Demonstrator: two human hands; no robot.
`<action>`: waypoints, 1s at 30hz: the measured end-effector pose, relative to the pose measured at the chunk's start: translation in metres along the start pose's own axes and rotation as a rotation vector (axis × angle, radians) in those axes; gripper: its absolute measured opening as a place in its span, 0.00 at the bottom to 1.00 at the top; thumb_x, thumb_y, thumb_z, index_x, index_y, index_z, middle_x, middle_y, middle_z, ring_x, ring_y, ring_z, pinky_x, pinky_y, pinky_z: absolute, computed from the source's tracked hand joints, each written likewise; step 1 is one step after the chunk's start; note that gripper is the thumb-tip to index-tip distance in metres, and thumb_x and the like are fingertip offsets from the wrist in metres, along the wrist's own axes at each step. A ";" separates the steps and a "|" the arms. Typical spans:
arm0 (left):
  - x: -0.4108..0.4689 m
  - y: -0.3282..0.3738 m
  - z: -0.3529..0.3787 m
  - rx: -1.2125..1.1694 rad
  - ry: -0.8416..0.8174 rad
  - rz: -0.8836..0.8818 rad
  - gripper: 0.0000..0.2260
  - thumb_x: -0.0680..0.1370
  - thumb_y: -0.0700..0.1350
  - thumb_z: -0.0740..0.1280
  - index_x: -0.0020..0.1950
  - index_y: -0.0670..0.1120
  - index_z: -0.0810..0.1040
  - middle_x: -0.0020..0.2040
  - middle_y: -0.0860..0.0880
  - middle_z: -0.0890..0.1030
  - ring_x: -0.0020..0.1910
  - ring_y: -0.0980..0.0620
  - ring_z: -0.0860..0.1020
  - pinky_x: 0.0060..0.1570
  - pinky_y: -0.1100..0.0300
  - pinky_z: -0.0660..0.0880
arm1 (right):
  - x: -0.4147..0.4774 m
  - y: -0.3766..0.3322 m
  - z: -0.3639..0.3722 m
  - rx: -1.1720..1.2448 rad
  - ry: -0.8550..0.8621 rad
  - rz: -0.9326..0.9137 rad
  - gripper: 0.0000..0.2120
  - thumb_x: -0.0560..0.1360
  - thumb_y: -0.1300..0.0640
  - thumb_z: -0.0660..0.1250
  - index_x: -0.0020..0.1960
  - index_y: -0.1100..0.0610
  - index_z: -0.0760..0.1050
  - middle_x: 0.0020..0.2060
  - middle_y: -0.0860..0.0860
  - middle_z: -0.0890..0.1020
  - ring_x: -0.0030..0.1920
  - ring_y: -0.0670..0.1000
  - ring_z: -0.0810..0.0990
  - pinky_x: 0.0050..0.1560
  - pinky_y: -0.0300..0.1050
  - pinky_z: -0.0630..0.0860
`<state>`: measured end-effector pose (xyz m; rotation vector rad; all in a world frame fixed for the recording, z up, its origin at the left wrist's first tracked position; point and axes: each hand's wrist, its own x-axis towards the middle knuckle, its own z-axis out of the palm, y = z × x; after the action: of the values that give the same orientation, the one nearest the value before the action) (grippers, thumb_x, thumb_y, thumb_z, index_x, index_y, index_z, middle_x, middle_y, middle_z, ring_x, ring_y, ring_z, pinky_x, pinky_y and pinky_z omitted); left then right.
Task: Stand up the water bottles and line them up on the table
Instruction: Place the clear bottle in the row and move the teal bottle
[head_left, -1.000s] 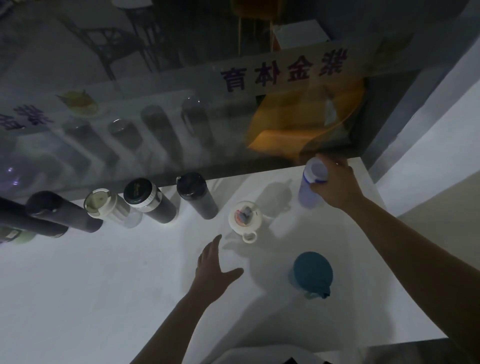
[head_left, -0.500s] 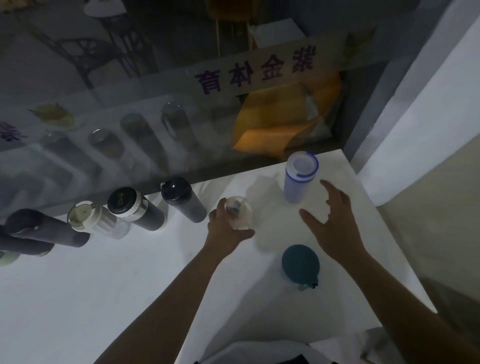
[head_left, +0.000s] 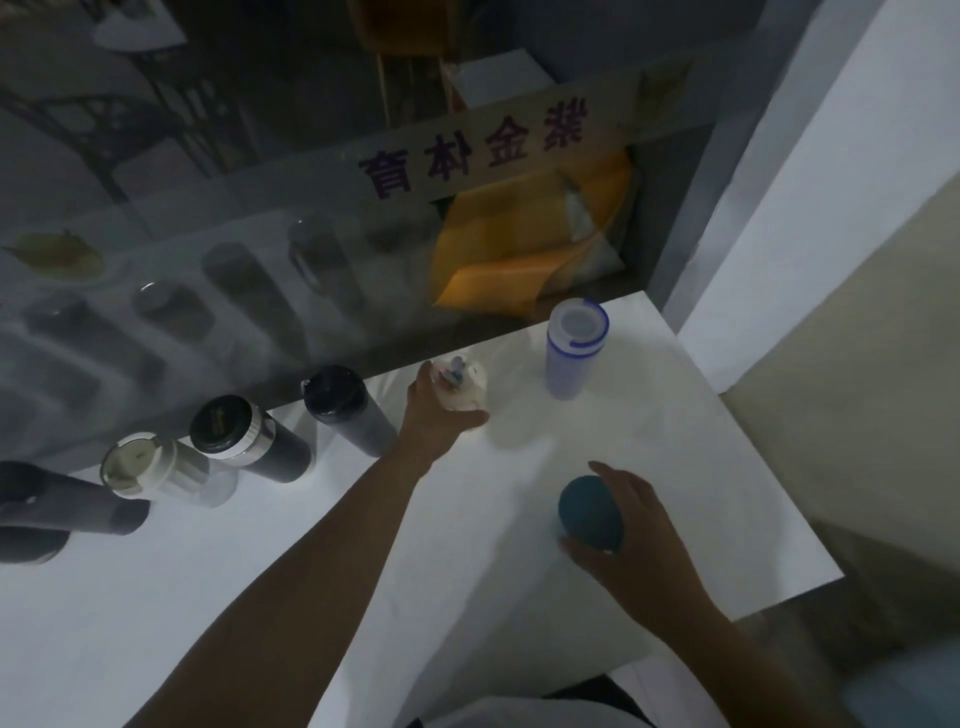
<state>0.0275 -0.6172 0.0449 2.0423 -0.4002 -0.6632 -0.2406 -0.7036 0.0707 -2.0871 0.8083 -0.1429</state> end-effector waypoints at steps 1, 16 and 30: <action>0.000 0.002 -0.001 0.001 -0.006 -0.005 0.44 0.59 0.46 0.82 0.69 0.41 0.63 0.64 0.47 0.71 0.65 0.49 0.71 0.67 0.53 0.66 | -0.001 0.000 0.002 -0.007 0.008 -0.002 0.41 0.65 0.43 0.77 0.73 0.45 0.61 0.66 0.48 0.69 0.62 0.50 0.73 0.59 0.49 0.77; -0.039 -0.005 -0.022 -0.052 -0.102 -0.003 0.39 0.70 0.42 0.77 0.74 0.46 0.59 0.63 0.53 0.68 0.61 0.54 0.69 0.64 0.57 0.68 | -0.012 -0.007 0.023 -0.122 0.129 0.104 0.41 0.64 0.49 0.79 0.73 0.48 0.64 0.68 0.50 0.69 0.63 0.54 0.73 0.59 0.52 0.77; -0.109 -0.122 -0.009 0.320 -0.266 -0.180 0.42 0.73 0.53 0.70 0.79 0.51 0.48 0.79 0.46 0.53 0.77 0.44 0.53 0.73 0.49 0.57 | 0.014 -0.014 -0.003 0.016 0.227 0.298 0.30 0.65 0.59 0.78 0.65 0.50 0.73 0.54 0.52 0.79 0.51 0.54 0.77 0.50 0.45 0.70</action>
<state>-0.0518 -0.4909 -0.0232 2.3172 -0.5058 -1.0428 -0.2238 -0.7088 0.0805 -1.9319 1.2402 -0.2253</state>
